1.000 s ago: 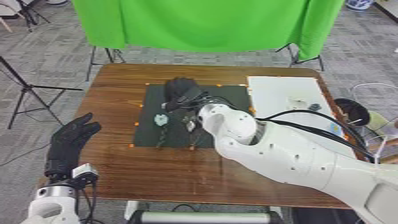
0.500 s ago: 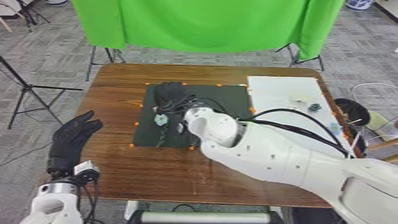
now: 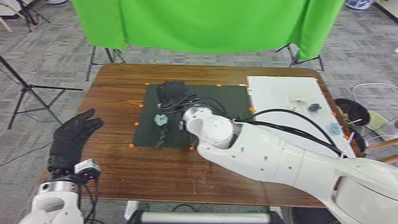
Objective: Arrange flowers
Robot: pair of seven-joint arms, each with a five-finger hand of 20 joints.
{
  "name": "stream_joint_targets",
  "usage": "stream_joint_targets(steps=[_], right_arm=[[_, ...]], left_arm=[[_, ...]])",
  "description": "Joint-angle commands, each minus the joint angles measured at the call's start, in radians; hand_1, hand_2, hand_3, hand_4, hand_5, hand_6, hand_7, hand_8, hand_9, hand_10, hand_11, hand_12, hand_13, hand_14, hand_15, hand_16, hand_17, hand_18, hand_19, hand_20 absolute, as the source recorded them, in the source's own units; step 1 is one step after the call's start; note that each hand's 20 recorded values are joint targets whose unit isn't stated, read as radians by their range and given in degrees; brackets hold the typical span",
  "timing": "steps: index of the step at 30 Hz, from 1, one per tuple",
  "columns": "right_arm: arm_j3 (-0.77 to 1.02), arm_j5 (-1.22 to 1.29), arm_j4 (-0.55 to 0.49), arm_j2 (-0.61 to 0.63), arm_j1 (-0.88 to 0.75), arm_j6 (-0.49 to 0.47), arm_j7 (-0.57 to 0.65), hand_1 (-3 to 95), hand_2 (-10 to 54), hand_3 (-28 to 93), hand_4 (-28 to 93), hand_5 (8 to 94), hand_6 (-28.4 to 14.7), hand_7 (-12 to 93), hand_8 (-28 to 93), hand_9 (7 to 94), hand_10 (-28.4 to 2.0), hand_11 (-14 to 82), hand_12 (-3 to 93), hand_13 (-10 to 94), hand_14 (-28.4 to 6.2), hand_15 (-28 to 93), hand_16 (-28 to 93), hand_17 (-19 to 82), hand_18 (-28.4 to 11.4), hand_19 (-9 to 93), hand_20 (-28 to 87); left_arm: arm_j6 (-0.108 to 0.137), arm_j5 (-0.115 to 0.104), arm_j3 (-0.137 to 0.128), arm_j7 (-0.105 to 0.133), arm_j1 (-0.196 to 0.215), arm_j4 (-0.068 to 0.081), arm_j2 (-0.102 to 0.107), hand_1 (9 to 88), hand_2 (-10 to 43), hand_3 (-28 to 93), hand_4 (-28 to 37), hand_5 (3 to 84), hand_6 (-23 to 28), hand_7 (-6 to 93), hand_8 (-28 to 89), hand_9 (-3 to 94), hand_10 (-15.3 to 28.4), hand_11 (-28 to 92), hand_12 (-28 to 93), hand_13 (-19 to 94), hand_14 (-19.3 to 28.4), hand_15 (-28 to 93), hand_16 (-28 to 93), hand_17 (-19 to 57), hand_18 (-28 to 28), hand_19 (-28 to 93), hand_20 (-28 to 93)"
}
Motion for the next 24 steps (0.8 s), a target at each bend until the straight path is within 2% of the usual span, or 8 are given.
stream_joint_targets(steps=[1,10,21,24], right_arm=[[0.001,-0.014,0.007,-0.003,0.008,-0.006,0.020,58.6,-9.5,64,-21,75.8,5.2,23,-3,83.4,-7.0,1.9,20.0,94,-0.8,64,25,68,-12.5,93,59],[0.015,0.009,-0.024,0.000,0.009,-0.076,0.025,52.4,-9.5,64,-19,69.9,3.5,23,-2,74.6,-8.9,9.4,13.3,94,-0.7,62,27,67,-12.5,93,57],[0.018,-0.016,-0.024,0.000,0.005,-0.112,0.029,51.2,-9.5,65,-19,67.1,4.0,23,-3,70.4,-9.8,9.6,12.2,94,-0.6,60,27,67,-12.2,93,56],[0.017,-0.027,-0.023,-0.002,0.005,-0.121,0.030,49.6,-9.5,67,-19,63.7,4.6,23,-3,66.9,-10.3,9.0,11.9,94,-0.3,60,28,66,-11.9,93,55]], left_arm=[[-0.009,-0.006,0.002,-0.001,0.008,0.003,-0.002,23.1,-9.5,74,-26.0,50.8,-0.2,18.6,-9,52.0,12.5,22,14,41,15.6,21,0,7.9,10.8,9,19],[-0.011,-0.005,0.003,0.000,0.002,0.005,0.000,23.2,-9.5,74,-25.9,50.8,-0.2,18.6,-9,51.9,12.5,22,14,41,15.5,21,0,7.9,10.8,9,19],[-0.010,-0.004,0.002,0.002,0.004,0.003,-0.004,23.3,-9.5,74,-25.8,50.8,-0.1,18.7,-9,52.0,12.4,22,14,41,15.5,21,0,7.8,10.9,9,19],[-0.009,-0.006,0.000,0.004,0.008,0.002,-0.006,23.4,-9.5,74,-25.7,50.7,-0.1,18.7,-9,52.0,12.5,22,14,41,15.5,21,0,7.7,10.9,9,19]])
